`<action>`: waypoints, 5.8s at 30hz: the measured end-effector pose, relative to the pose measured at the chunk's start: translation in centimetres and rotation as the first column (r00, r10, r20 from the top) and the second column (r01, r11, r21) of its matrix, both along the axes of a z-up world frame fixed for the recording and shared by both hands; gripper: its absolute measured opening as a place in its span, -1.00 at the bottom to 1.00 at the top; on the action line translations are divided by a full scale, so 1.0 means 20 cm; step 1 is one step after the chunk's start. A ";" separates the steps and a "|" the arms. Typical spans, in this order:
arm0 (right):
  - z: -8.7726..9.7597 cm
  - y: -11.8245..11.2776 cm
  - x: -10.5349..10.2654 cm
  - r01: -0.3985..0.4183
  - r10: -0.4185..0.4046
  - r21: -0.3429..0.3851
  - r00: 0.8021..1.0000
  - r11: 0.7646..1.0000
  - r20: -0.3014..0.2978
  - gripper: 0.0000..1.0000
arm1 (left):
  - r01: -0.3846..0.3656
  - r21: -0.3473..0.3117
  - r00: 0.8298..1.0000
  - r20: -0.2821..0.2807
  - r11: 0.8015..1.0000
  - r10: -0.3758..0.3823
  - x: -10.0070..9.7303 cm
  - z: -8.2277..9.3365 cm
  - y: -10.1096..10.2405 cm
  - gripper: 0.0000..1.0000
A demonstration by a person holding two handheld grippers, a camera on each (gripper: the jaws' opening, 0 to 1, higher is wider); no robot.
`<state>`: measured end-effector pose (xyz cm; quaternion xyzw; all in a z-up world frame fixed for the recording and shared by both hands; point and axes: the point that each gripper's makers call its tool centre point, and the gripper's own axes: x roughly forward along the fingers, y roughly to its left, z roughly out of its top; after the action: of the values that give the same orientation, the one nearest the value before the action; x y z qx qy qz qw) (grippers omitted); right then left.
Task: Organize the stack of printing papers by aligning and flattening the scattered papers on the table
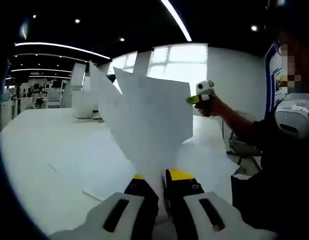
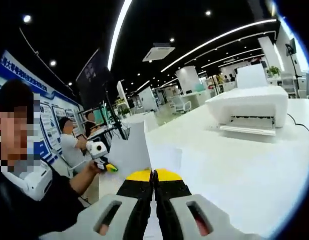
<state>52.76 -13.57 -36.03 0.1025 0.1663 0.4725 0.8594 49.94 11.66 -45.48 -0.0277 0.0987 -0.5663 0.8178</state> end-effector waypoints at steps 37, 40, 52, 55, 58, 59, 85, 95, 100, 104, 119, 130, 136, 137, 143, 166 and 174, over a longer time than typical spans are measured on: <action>-0.04 0.27 -0.09 -0.346 0.352 0.072 0.927 0.936 -0.130 -1.00 | 0.092 -0.065 0.993 0.081 0.994 -0.087 -0.09 0.08 -0.01 -0.64; -0.06 0.22 -0.05 -0.342 0.351 0.083 0.926 0.936 -0.138 -1.00 | 0.102 -0.085 0.992 0.086 0.991 -0.094 -0.09 0.09 -0.01 -0.64; -0.21 0.10 0.04 -0.329 0.339 0.083 0.924 0.941 -0.179 -1.00 | 0.107 -0.069 0.992 0.067 0.992 -0.103 -0.09 0.08 -0.03 -0.61; -0.23 0.14 0.05 -0.347 0.357 0.086 0.918 0.934 -0.174 -1.00 | 0.120 -0.065 0.992 0.056 0.991 -0.116 -0.10 0.07 -0.04 -0.59; -0.24 0.17 0.06 -0.378 0.388 0.089 0.908 0.921 -0.158 -1.00 | 0.123 -0.058 0.992 0.048 0.991 -0.121 -0.10 0.06 -0.04 -0.58; -0.25 0.19 0.06 -0.384 0.394 0.093 0.905 0.919 -0.157 -1.00 | 0.124 -0.057 0.992 0.047 0.991 -0.121 -0.10 0.06 -0.04 -0.58; -0.24 0.29 -0.01 -0.482 0.486 0.065 0.863 0.874 -0.137 -1.00 | 0.149 -0.051 0.989 0.033 0.988 -0.147 -0.12 0.05 -0.06 -0.56; -0.21 0.24 0.03 -0.461 0.463 0.041 0.878 0.886 -0.126 -1.00 | 0.196 -0.084 0.980 0.028 0.977 -0.195 -0.16 0.07 -0.06 -0.45; -0.23 0.27 0.01 -0.460 0.462 0.044 0.878 0.887 -0.126 -1.00 | 0.188 -0.072 0.982 0.003 0.980 -0.188 -0.15 0.06 -0.05 -0.48; -0.25 0.31 0.01 -0.466 0.467 0.040 0.875 0.884 -0.127 -1.00 | 0.181 -0.059 0.983 -0.007 0.982 -0.182 -0.14 0.05 -0.06 -0.49; -0.19 0.29 0.01 -0.462 0.477 0.127 0.869 0.878 -0.135 -1.00 | 0.198 -0.102 0.980 -0.001 0.975 -0.199 -0.18 0.09 -0.07 -0.36; -0.26 0.25 0.04 -0.372 0.399 0.160 0.895 0.914 -0.198 -1.00 | 0.200 -0.130 0.979 -0.018 0.971 -0.204 -0.18 0.11 -0.06 -0.22; -0.27 0.24 0.04 -0.341 0.367 0.154 0.907 0.928 -0.208 -1.00 | 0.190 -0.145 0.980 -0.030 0.971 -0.196 -0.17 0.12 -0.05 -0.21; -0.26 0.24 0.04 -0.341 0.369 0.160 0.906 0.926 -0.205 -1.00 | 0.189 -0.146 0.980 -0.031 0.971 -0.196 -0.16 0.12 -0.05 -0.21; -0.19 0.33 -0.05 -0.401 0.420 0.144 0.894 0.905 -0.155 -1.00 | 0.182 -0.142 0.981 -0.043 0.973 -0.189 -0.16 0.11 -0.05 -0.21; -0.25 0.36 -0.03 -0.428 0.435 0.081 0.887 0.900 -0.155 -1.00 | 0.181 -0.121 0.980 -0.063 0.976 -0.190 -0.15 0.08 -0.04 -0.37; -0.25 0.36 -0.01 -0.432 0.438 0.074 0.888 0.899 -0.141 -1.00 | 0.194 -0.096 0.979 -0.052 0.976 -0.199 -0.16 0.07 -0.05 -0.53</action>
<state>52.55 -6.34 -40.95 0.1160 0.2413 0.6468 0.7142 46.73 10.67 -44.16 -0.0722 0.1004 -0.6471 0.7523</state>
